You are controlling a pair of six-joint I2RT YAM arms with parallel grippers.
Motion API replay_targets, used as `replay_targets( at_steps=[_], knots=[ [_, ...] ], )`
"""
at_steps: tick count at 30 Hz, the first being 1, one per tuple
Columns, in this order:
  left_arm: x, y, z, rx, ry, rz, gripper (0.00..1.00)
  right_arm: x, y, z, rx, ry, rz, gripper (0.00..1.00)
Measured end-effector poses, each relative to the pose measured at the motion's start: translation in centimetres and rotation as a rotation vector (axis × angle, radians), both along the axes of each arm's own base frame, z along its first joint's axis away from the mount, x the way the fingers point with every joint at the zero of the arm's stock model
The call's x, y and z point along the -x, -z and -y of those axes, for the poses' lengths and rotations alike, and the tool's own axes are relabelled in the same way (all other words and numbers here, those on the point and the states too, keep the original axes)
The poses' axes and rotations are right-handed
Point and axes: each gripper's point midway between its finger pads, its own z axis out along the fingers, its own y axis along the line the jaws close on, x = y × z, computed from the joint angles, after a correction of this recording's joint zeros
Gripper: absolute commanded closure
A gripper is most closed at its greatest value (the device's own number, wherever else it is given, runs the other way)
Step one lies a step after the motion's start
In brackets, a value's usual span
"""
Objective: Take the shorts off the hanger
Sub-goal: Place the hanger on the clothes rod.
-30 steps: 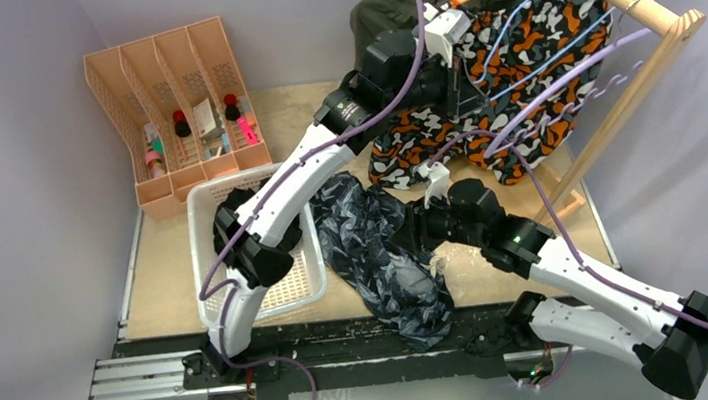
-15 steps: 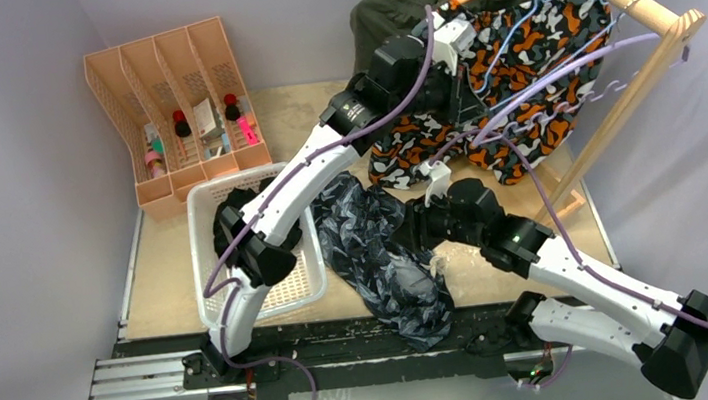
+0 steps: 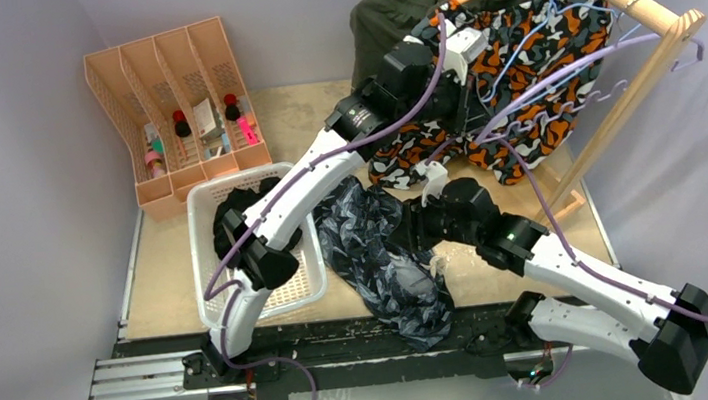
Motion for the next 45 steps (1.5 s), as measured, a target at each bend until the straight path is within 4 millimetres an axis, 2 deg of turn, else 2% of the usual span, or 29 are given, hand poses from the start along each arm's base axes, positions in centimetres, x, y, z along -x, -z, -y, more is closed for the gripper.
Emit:
replay_targets(
  at_steps=[9,13,15,18,19,21,26,29,31,36,41,45],
  knots=[
    [-0.1,0.5,0.1,-0.032,-0.030,0.042,0.96,0.0,0.0,-0.1,-0.005,0.007,-0.008,0.50],
    [-0.4,0.5,0.0,-0.035,-0.045,0.046,0.88,0.0,0.0,-0.1,-0.010,0.014,-0.015,0.50],
    [-0.4,0.6,0.0,-0.038,-0.046,0.040,0.78,0.0,0.0,-0.1,-0.012,0.017,-0.018,0.50],
    [-0.4,0.7,-0.1,-0.039,-0.047,0.036,0.76,0.0,0.0,0.0,-0.013,0.022,-0.021,0.50],
    [-0.4,0.7,-0.1,-0.039,-0.046,0.035,0.74,0.0,0.0,0.0,-0.014,0.024,-0.021,0.50],
    [-0.4,0.7,-0.1,-0.039,-0.046,0.035,0.59,0.0,-0.1,0.0,-0.017,0.026,-0.020,0.50],
    [0.0,0.8,-0.9,-0.060,-0.053,0.027,0.39,-0.2,-0.5,0.3,-0.025,0.045,-0.008,0.49],
    [0.3,0.9,-2.6,-0.103,-0.091,0.023,0.35,-0.3,-0.7,0.4,-0.030,0.058,-0.003,0.49],
    [0.4,1.0,-4.4,-0.141,-0.137,0.030,0.33,-0.4,-0.9,0.6,-0.032,0.072,0.003,0.48],
    [1.1,-0.6,-9.3,-0.172,-0.258,0.068,0.30,-0.4,-0.9,0.7,-0.036,0.081,0.010,0.45],
    [1.5,-2.2,-13.5,-0.161,-0.371,0.104,0.28,-0.9,0.8,1.1,0.002,0.136,-0.040,0.42],
    [1.7,-0.8,-17.5,-0.189,-0.494,0.101,0.27,-1.0,4.3,1.3,0.080,0.185,-0.149,0.36]
  ],
)
